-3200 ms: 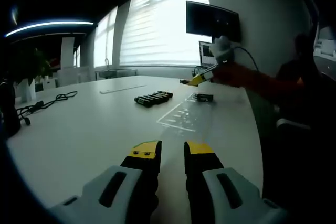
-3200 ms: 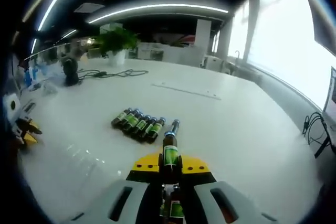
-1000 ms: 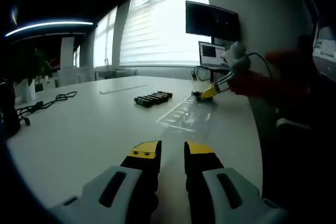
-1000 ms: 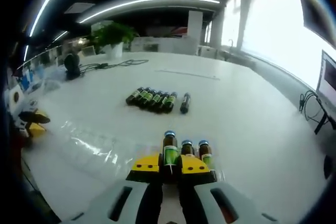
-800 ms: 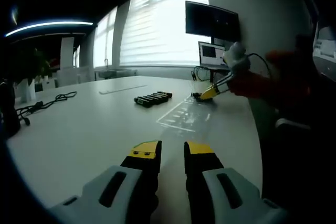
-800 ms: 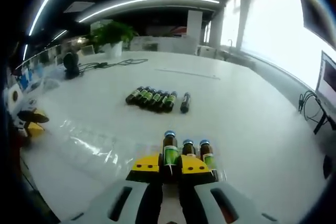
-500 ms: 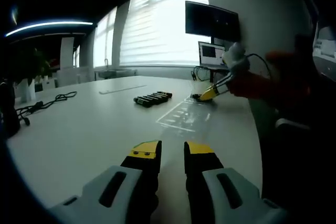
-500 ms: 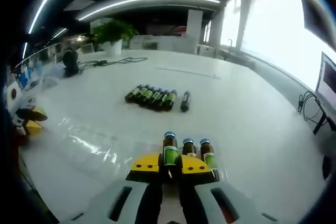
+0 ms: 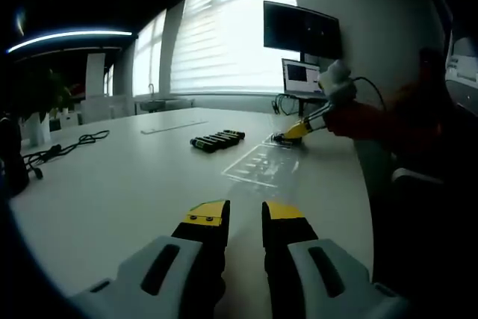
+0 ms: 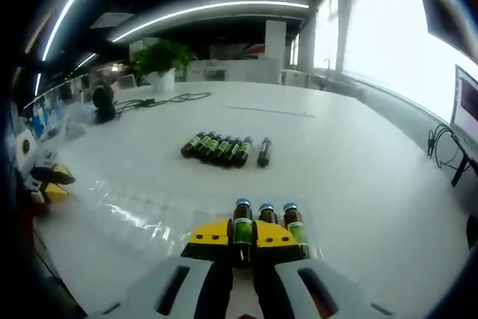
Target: Grip medicine bottles put into box
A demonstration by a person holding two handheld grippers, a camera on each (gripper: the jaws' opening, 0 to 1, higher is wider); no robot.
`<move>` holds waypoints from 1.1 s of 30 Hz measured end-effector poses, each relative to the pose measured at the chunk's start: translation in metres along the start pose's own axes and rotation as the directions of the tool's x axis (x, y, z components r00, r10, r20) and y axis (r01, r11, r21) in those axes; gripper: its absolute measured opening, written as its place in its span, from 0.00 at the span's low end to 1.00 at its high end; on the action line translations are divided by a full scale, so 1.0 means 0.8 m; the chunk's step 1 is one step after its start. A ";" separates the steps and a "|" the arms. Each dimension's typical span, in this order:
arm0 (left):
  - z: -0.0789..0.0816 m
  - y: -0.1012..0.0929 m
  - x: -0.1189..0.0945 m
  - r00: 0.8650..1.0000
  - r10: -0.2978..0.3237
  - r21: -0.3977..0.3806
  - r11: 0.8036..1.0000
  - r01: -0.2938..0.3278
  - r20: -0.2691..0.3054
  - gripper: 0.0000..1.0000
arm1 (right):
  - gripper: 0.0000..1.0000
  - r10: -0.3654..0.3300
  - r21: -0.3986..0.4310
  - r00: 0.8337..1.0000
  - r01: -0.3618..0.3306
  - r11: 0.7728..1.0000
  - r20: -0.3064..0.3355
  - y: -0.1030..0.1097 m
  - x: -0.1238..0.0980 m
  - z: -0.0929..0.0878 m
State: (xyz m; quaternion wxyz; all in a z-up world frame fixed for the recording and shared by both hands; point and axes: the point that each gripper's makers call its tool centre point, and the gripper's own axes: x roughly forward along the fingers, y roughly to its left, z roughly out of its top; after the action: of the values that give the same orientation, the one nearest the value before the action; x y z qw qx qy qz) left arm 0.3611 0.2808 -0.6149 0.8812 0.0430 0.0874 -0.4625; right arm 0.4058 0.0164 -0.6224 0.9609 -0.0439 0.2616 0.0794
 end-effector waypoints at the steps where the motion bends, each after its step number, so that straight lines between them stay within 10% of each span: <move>1: 0.000 0.000 0.000 1.000 0.000 0.001 1.000 0.000 0.000 0.12 | 0.05 0.001 0.002 1.000 -0.001 1.000 0.001 -0.001 -0.001 0.001; 33: -0.002 0.000 0.001 1.000 0.003 0.004 1.000 -0.003 -0.007 0.12 | 0.01 0.068 -0.012 0.998 -0.068 0.998 0.000 0.002 0.002 -0.006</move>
State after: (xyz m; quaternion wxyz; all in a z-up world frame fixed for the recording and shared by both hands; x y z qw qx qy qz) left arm 0.3614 0.2803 -0.6163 0.8816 0.0462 0.0895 -0.4611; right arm 0.4045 0.0174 -0.6269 0.9574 -0.0406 0.2623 0.1138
